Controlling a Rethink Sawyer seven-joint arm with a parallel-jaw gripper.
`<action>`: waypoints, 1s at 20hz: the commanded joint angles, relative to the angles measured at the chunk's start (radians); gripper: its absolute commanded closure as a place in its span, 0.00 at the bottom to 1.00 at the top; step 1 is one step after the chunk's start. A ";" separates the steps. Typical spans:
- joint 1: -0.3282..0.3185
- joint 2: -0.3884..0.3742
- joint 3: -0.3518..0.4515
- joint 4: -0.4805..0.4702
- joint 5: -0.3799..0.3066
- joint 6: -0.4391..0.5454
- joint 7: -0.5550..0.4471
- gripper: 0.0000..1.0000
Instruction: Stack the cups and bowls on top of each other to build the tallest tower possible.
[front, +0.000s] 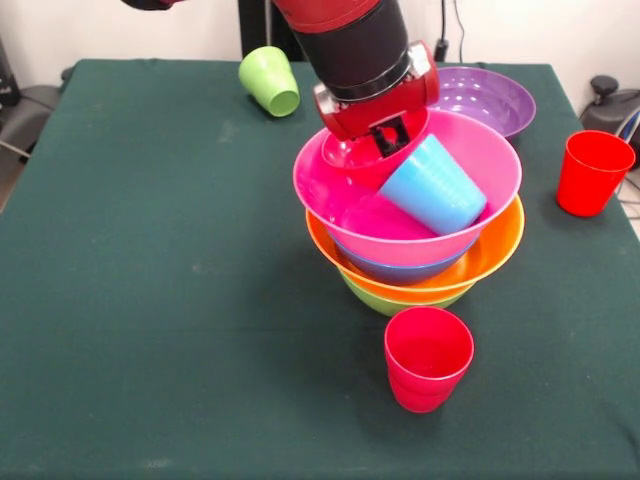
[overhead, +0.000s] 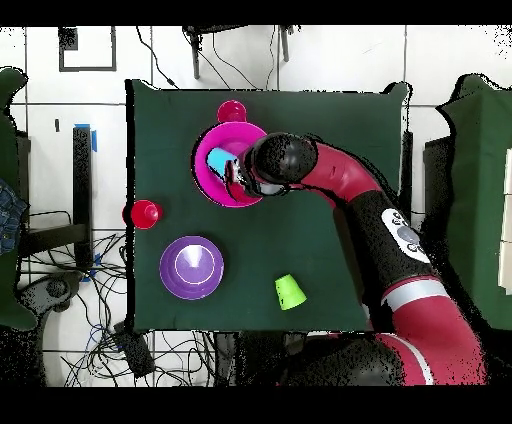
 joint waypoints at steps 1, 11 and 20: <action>0.041 -0.018 -0.041 0.023 0.035 0.012 0.187 1.00; 0.043 -0.113 -0.051 0.062 0.059 0.084 0.219 1.00; 0.039 -0.118 0.006 0.001 0.070 0.048 0.165 1.00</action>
